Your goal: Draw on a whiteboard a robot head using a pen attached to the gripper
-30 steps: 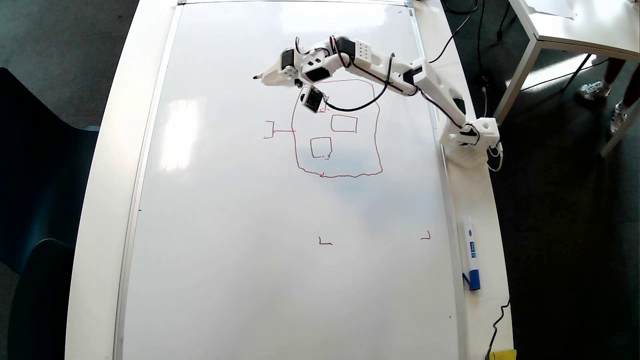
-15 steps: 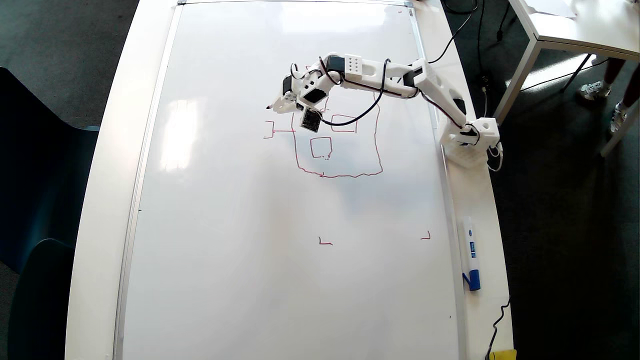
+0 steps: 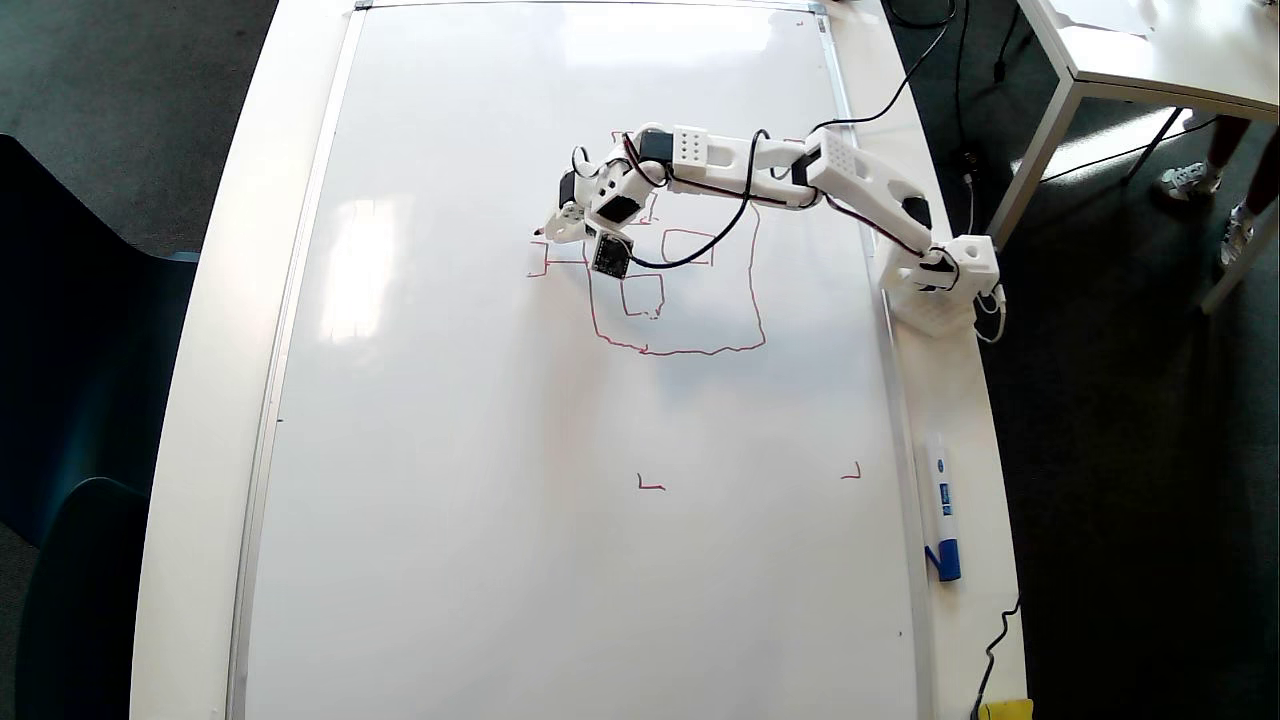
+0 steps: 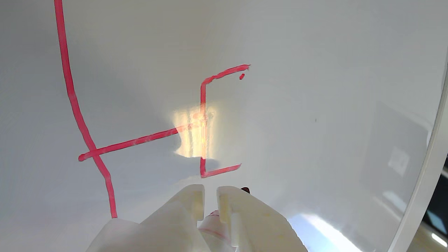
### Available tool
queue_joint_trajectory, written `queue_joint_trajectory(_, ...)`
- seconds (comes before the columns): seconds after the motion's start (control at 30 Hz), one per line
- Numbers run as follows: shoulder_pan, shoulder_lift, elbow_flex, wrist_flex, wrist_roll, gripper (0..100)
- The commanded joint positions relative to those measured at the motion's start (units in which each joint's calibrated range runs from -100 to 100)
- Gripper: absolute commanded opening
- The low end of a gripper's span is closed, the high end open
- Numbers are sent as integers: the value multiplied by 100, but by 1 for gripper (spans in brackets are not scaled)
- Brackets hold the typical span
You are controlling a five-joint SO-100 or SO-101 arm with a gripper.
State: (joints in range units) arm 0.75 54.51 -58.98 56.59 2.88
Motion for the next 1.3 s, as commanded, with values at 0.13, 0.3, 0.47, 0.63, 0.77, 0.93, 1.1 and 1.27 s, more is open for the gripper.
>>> queue_joint_trajectory(0.13, 24, 71, -253, 32, -36, 1)
queue_joint_trajectory(0.3, 9, 121, -289, 23, -36, 1)
queue_joint_trajectory(0.47, -101, 130, -271, -20, -20, 1)
queue_joint_trajectory(0.63, -182, 130, -235, 32, -36, 1)
queue_joint_trajectory(0.77, -263, 130, -226, 49, -36, 1)
queue_joint_trajectory(0.93, -366, 113, -226, 171, -41, 1)
queue_joint_trajectory(1.1, -514, 96, -226, 240, -41, 1)
queue_joint_trajectory(1.27, -536, 96, -226, 240, -41, 1)
